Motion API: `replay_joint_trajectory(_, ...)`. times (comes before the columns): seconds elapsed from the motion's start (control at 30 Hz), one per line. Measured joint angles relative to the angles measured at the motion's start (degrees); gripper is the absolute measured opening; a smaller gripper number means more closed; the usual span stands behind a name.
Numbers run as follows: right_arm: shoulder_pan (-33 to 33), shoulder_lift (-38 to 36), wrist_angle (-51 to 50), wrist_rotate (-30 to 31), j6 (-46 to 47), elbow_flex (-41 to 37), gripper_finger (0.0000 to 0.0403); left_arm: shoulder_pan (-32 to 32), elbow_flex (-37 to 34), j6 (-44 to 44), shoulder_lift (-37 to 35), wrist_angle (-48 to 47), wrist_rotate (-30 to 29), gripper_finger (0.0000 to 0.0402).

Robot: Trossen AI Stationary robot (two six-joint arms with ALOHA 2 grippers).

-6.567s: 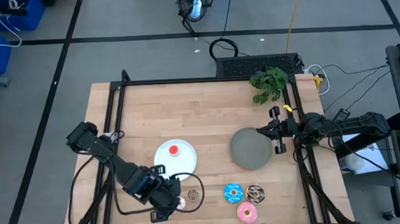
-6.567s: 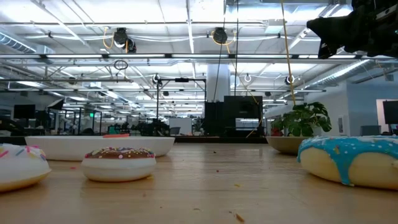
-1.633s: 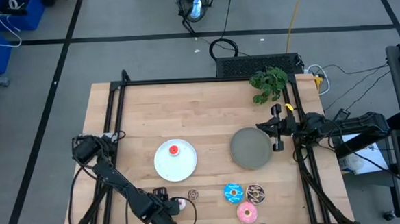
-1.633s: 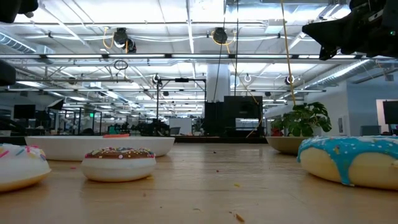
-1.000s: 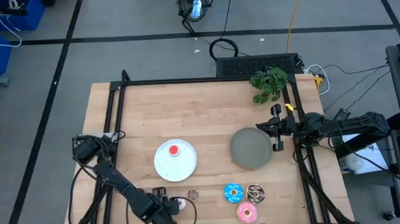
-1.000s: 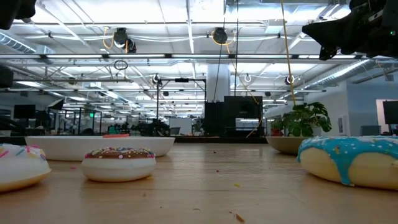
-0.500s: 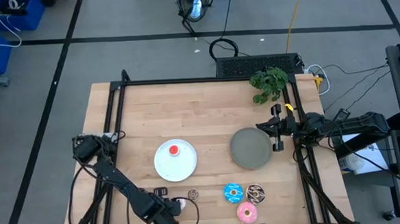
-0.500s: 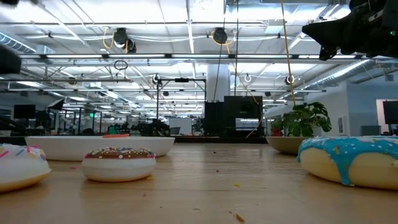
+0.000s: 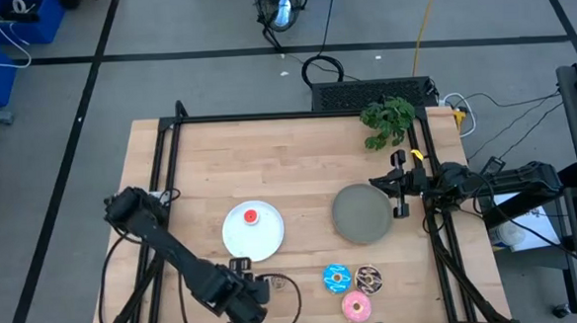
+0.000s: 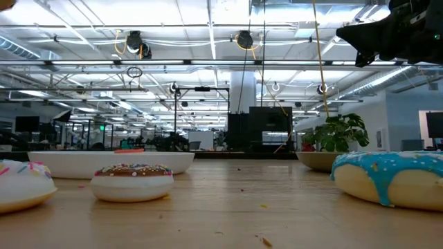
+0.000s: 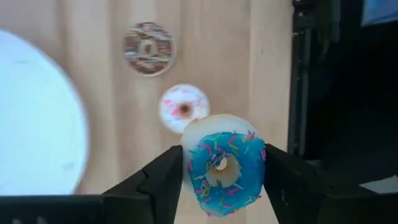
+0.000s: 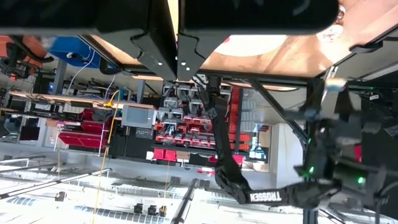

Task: Pick & Place donuts
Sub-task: Put the small blue donut on the white plate

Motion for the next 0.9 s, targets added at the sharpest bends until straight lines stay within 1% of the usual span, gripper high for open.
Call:
replay_joint_trajectory(0.2,0.0,0.0,0.0,0.0,0.0,0.0,0.0000,3.1,3.8,2.2,-3.0,-6.1,-0.1,0.0209)
replay_joint_trajectory(0.43,0.0,0.0,0.0,0.0,0.0,0.0,0.0000,7.0,4.3,4.2,-7.3,-12.3,-0.9,0.0209)
replay_joint_trajectory(0.67,0.0,0.0,0.0,0.0,0.0,0.0,0.0000,9.7,4.3,5.8,-9.6,-13.3,-1.9,0.0209)
replay_joint_trajectory(0.9,0.0,0.0,0.0,0.0,0.0,0.0,0.0000,10.0,4.3,6.2,-9.7,-14.0,-1.9,0.0209)
